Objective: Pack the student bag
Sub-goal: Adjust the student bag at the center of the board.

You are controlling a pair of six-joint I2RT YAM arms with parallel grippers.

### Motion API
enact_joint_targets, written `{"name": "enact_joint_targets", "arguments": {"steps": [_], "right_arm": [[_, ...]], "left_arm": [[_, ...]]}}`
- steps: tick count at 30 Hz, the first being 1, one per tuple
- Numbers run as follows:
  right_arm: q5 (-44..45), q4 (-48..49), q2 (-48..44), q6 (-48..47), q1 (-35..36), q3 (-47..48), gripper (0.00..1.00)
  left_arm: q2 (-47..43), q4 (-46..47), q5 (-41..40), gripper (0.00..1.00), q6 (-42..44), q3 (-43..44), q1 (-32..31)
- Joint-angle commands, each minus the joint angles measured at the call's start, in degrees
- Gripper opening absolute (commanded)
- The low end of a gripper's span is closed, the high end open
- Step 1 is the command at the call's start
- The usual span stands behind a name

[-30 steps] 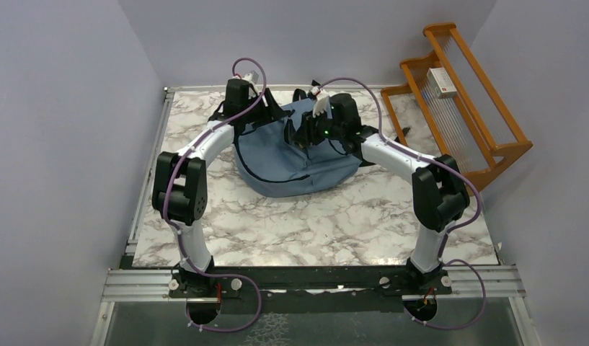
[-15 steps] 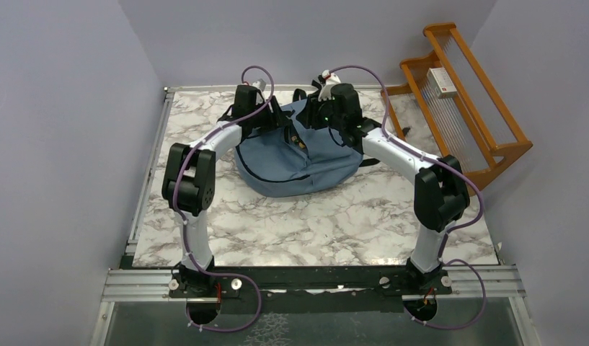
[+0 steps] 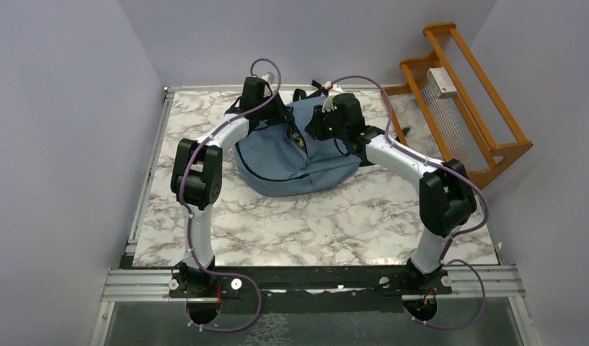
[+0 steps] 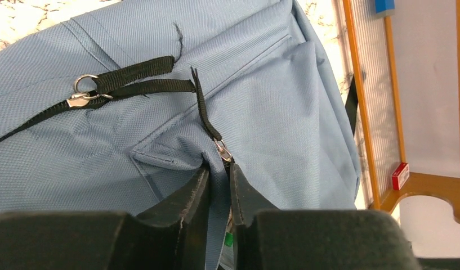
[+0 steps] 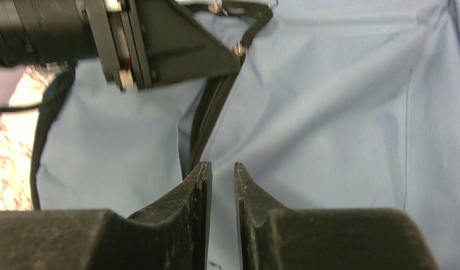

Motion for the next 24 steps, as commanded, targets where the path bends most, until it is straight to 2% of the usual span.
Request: {"name": "enact_joint_targets", "arguments": {"steps": [1, 9, 15, 18, 24], "right_arm": [[-2.5, -3.2, -3.9, -2.1, 0.3, -3.7, 0.25], [-12.5, -0.4, -6.0, -3.6, 0.3, -12.4, 0.2], [-12.0, 0.8, -4.4, -3.7, 0.3, -17.0, 0.18], [-11.5, 0.7, -5.5, -4.3, 0.3, -18.6, 0.18], [-8.9, 0.7, -14.2, -5.4, 0.3, -21.0, 0.19]], "left_arm": [[2.7, -0.1, 2.8, 0.17, -1.7, 5.3, -0.1], [7.6, -2.7, 4.2, 0.0, -5.8, 14.0, 0.2], [7.4, -2.5, 7.3, 0.0, -7.8, 16.3, 0.1], [5.1, -2.2, 8.5, 0.0, -7.0, 12.8, -0.3], [-3.6, 1.2, 8.4, 0.0, -4.7, -0.7, -1.9]]}}
